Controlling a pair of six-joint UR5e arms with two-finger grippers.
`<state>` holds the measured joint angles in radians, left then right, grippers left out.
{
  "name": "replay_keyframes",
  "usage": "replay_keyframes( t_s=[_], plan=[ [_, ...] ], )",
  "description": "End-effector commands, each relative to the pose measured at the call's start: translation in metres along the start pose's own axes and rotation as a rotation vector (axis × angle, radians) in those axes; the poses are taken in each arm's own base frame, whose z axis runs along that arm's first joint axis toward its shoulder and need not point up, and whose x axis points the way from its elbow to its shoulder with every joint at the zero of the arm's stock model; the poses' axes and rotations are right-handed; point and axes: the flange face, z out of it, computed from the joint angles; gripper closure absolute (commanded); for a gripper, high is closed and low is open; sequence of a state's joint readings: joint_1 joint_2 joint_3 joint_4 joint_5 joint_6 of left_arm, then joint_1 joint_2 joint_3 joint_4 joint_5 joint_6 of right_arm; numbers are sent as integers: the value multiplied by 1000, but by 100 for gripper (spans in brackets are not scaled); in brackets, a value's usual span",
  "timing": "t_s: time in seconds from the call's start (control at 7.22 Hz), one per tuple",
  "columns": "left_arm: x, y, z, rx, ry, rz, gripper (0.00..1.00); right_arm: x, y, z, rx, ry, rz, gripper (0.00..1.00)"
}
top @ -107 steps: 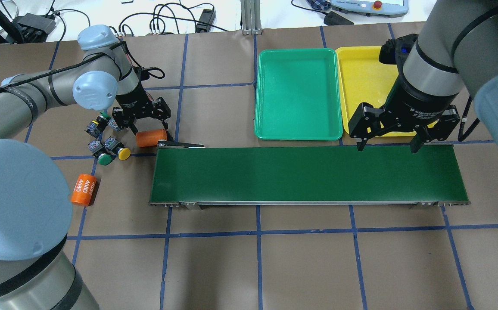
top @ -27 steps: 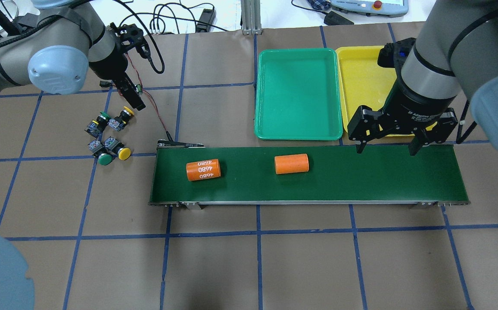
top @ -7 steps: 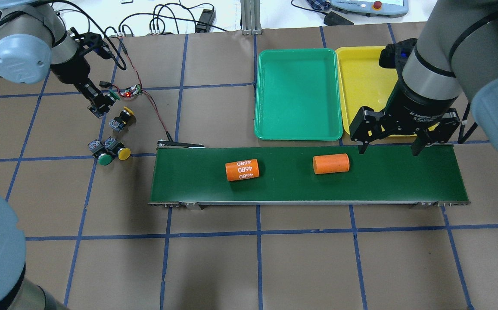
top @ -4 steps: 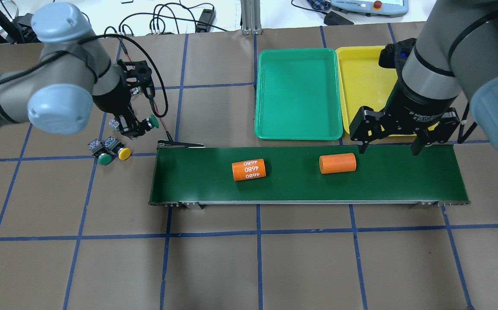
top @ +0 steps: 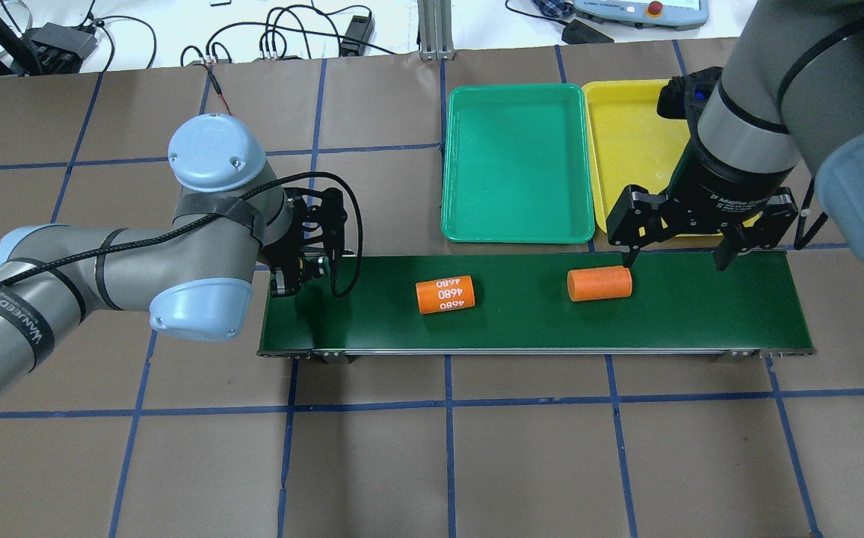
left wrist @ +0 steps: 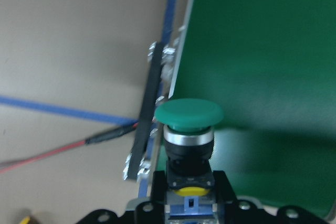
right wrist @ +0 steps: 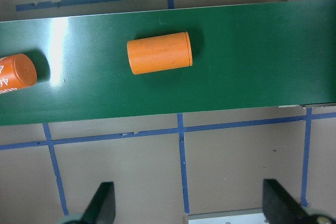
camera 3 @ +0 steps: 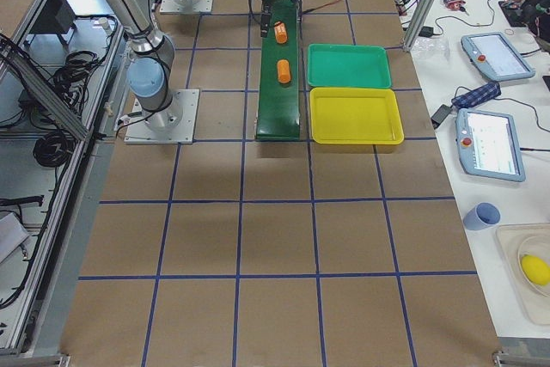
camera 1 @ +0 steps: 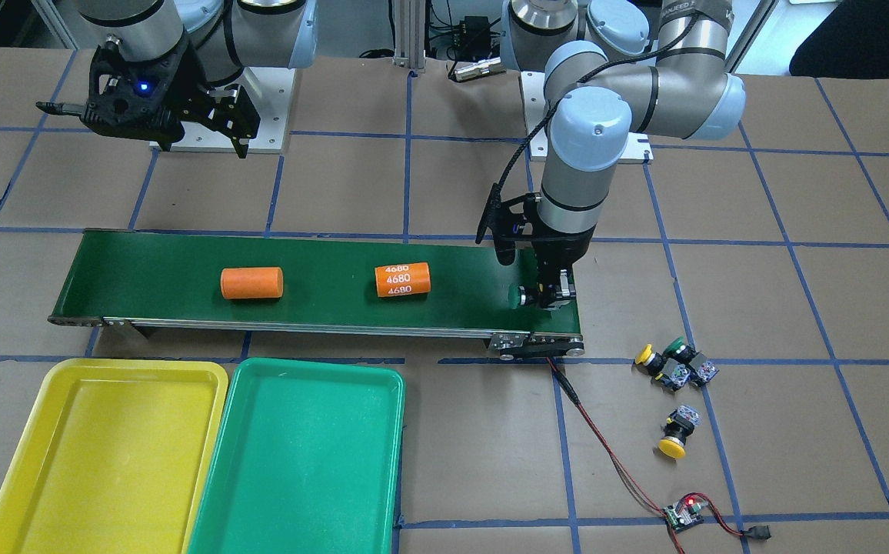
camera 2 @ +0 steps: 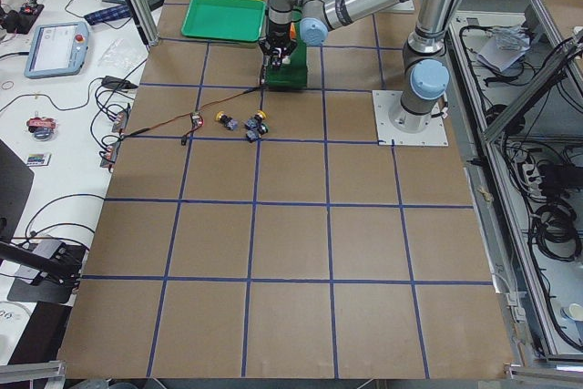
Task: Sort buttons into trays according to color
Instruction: 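Place the green-capped button on the belt and open the left gripper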
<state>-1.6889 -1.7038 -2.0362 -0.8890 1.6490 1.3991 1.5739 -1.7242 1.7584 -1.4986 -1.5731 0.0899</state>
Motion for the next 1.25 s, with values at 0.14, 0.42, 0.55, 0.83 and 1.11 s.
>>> replay_keyframes(
  t_s=[0.14,0.42,0.55,0.83,1.11],
  plan=[
    [26,-28,9,-13,12,56,1,0,0,1,-2,2,-1,0],
    [17,-28,-11,-3,-34,43,0,0,0,1,-2,2,-1,0],
    [-11,-21,-40,10,-86,19,0,0,0,1,-2,2,1,0],
    [-99,92,-41,-10,-31,-219,0,0,0,1,-2,2,1,0],
    [-169,161,-11,28,-3,-335,0,0,0,1,-2,2,-1,0]
  ],
)
